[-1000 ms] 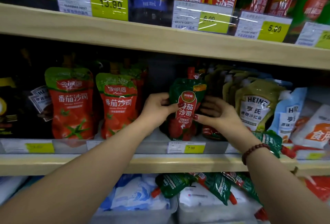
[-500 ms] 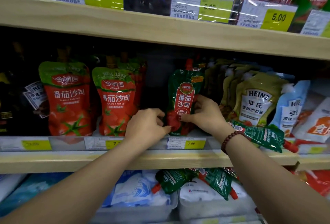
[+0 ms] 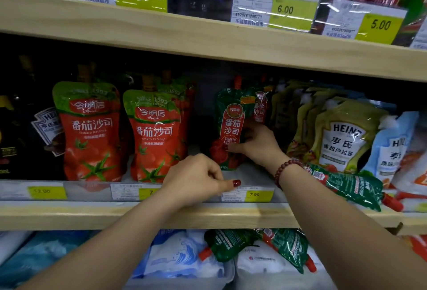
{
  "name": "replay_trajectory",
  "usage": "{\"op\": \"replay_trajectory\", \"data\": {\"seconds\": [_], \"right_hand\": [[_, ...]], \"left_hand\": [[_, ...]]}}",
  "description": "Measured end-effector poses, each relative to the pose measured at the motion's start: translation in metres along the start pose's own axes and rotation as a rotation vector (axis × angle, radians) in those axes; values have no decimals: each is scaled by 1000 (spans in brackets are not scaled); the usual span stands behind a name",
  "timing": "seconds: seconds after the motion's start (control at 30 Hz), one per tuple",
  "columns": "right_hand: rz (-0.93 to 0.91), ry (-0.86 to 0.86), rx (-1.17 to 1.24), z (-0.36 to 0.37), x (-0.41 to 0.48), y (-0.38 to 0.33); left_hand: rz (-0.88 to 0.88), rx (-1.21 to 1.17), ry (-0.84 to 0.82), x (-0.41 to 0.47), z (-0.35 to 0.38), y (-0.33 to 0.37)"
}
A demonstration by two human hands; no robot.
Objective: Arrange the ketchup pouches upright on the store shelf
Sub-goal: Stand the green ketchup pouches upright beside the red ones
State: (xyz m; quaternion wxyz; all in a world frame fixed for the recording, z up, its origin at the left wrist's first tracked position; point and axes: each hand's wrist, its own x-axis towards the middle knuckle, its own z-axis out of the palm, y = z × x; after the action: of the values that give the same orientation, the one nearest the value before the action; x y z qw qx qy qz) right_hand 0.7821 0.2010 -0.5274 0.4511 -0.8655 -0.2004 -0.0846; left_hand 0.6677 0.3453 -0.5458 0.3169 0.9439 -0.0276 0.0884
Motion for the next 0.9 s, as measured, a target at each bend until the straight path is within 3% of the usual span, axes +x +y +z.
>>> {"op": "replay_trajectory", "data": {"seconds": [0.67, 0.9], "right_hand": [[10, -42, 4, 2, -5, -5], [40, -21, -40, -48, -33, -8]], "left_hand": [[-23, -25, -48, -2, -2, 3], [-39, -109, -129, -1, -6, 7]]}}
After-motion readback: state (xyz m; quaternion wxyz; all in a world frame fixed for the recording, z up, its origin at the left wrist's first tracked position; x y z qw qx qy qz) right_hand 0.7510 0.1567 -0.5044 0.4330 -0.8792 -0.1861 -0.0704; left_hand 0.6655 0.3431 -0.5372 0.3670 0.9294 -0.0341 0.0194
